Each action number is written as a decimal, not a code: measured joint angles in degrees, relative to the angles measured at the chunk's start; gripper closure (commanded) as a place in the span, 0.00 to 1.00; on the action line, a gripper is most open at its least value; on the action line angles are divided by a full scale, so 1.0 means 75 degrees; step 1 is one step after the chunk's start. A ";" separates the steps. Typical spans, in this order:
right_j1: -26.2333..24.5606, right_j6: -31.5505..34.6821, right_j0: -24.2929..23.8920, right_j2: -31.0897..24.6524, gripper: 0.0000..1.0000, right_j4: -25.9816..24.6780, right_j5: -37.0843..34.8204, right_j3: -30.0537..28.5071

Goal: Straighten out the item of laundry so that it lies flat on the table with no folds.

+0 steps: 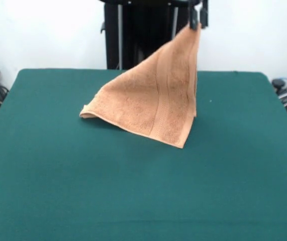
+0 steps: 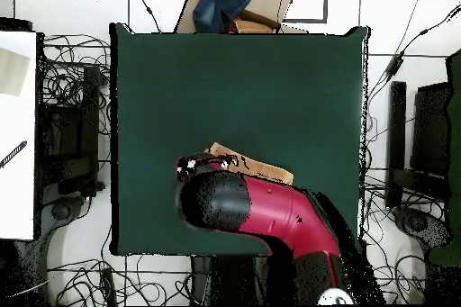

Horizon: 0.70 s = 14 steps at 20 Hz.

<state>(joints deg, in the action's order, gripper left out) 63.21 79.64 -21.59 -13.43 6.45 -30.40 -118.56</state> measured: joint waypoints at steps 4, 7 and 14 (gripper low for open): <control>-0.0530 0.0002 0.0465 0.0313 1.00 -0.0220 -0.0002 0.0509; -0.0807 0.0002 0.0659 0.0483 1.00 -0.0272 0.0001 0.0786; -0.1216 0.0002 0.0854 0.0760 1.00 -0.0287 0.0000 0.1234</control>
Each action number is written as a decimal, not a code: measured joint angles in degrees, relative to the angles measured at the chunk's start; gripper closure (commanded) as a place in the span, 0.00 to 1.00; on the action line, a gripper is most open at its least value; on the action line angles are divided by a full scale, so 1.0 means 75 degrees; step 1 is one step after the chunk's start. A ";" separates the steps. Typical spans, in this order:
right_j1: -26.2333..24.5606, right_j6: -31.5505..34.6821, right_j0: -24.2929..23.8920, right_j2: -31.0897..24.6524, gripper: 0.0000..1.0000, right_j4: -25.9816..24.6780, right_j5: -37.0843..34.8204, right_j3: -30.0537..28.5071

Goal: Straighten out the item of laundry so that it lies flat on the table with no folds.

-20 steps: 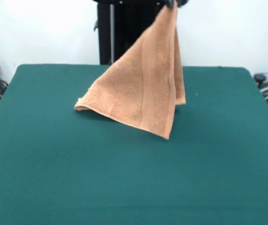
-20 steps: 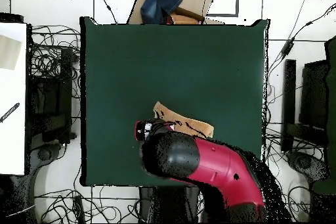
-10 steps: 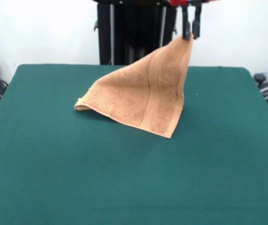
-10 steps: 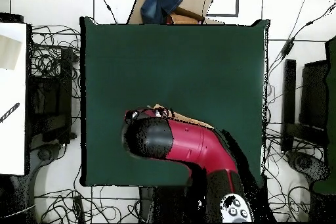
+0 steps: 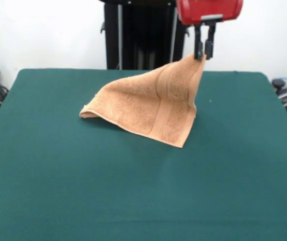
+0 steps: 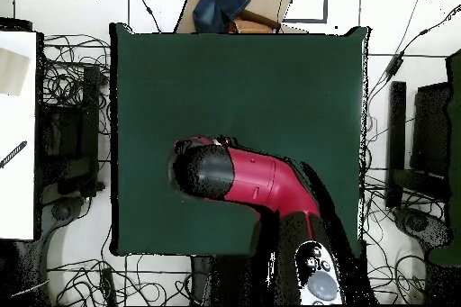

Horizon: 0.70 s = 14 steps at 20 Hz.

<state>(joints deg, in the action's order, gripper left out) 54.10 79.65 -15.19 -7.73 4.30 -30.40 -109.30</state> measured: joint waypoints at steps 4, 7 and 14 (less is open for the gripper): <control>-0.0161 0.0013 0.0110 0.0246 1.00 0.0036 0.0000 0.0188; -0.0212 0.0098 0.0128 0.0347 1.00 0.0170 0.0000 0.0236; -0.0231 0.0289 0.0213 0.0667 1.00 0.0319 0.0003 0.0337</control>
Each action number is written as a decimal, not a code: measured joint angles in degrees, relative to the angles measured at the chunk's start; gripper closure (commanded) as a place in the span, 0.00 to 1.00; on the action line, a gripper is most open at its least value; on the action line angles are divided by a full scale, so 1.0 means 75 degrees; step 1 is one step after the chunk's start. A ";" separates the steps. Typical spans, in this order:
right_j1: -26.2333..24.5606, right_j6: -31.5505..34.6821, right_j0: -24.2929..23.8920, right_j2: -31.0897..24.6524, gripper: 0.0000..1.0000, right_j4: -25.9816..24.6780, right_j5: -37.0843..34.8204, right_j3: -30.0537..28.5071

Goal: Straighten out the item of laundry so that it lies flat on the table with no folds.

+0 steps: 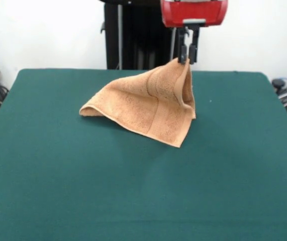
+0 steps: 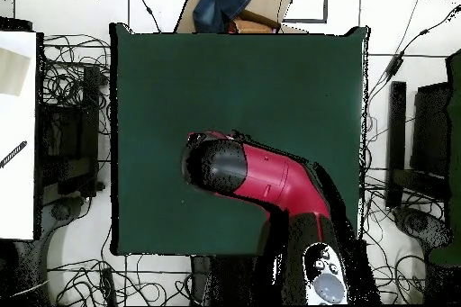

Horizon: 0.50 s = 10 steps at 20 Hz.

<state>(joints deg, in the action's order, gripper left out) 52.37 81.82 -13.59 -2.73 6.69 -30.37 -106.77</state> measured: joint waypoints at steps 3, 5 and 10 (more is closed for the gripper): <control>-0.0002 0.0005 0.0006 0.0035 1.00 0.0129 0.0002 0.0003; -0.0003 0.0005 0.0006 0.0034 1.00 0.0168 0.0025 0.0003; -0.0032 0.0005 0.0015 0.0036 1.00 0.0202 0.0040 0.0003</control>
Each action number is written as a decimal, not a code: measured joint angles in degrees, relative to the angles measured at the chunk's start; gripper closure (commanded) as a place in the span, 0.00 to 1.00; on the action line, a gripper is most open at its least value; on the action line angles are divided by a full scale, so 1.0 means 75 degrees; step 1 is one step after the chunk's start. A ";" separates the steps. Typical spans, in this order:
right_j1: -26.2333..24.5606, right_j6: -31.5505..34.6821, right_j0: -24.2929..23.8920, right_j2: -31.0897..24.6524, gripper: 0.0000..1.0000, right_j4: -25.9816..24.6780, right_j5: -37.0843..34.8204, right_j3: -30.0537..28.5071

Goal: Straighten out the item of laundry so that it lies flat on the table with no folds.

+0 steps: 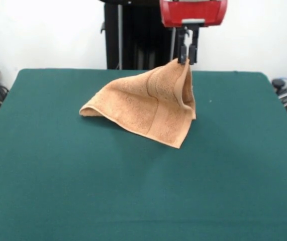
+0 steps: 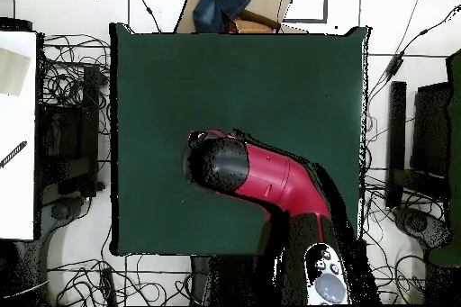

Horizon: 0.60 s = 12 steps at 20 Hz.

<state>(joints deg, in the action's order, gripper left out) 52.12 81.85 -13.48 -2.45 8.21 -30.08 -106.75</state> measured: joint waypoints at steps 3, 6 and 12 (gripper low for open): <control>-0.0010 0.0000 0.0059 0.0001 1.00 0.0078 0.0000 0.0000; -0.0015 0.0000 0.0158 0.0002 1.00 0.0184 0.0000 -0.0001; -0.0017 0.0000 0.0534 0.0035 1.00 0.0345 0.0000 -0.0001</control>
<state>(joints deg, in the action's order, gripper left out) 51.99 81.85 -9.48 -2.19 10.80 -30.08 -106.76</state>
